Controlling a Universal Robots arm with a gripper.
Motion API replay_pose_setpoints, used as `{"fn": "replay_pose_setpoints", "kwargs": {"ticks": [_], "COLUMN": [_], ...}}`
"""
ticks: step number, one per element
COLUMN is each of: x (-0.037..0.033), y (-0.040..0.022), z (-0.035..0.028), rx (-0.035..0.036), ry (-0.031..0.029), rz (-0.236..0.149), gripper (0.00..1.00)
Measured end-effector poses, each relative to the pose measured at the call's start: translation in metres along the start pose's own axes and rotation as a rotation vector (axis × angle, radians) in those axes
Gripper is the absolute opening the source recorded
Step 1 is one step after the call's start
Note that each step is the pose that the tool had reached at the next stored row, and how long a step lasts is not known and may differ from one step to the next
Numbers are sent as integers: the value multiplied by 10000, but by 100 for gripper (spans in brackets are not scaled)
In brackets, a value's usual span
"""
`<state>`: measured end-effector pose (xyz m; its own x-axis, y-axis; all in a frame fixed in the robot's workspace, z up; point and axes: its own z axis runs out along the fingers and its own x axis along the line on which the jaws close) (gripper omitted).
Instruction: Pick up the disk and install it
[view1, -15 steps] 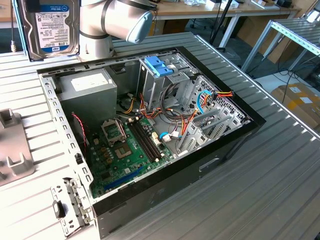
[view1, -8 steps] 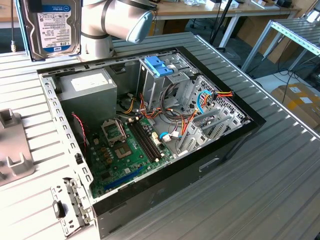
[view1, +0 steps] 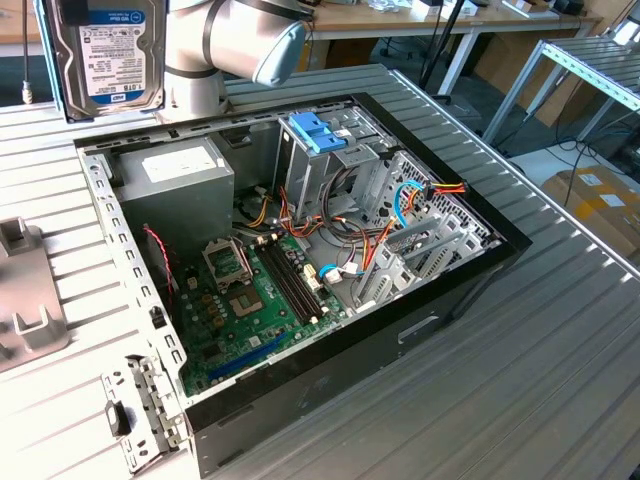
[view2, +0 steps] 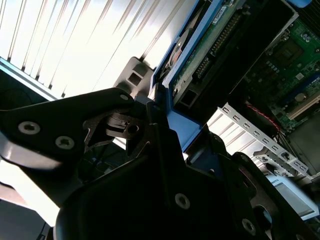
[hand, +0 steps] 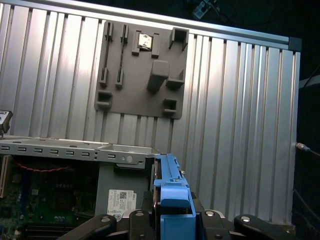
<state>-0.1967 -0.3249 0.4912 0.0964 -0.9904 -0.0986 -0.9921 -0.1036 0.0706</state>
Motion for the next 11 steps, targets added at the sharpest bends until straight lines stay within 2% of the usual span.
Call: {"fn": "replay_pose_setpoints", "kwargs": {"ticks": [11], "x": [6], "y": [-56], "z": [4], "rx": [0], "ry": [0], "rz": [-1], "gripper": [37]}}
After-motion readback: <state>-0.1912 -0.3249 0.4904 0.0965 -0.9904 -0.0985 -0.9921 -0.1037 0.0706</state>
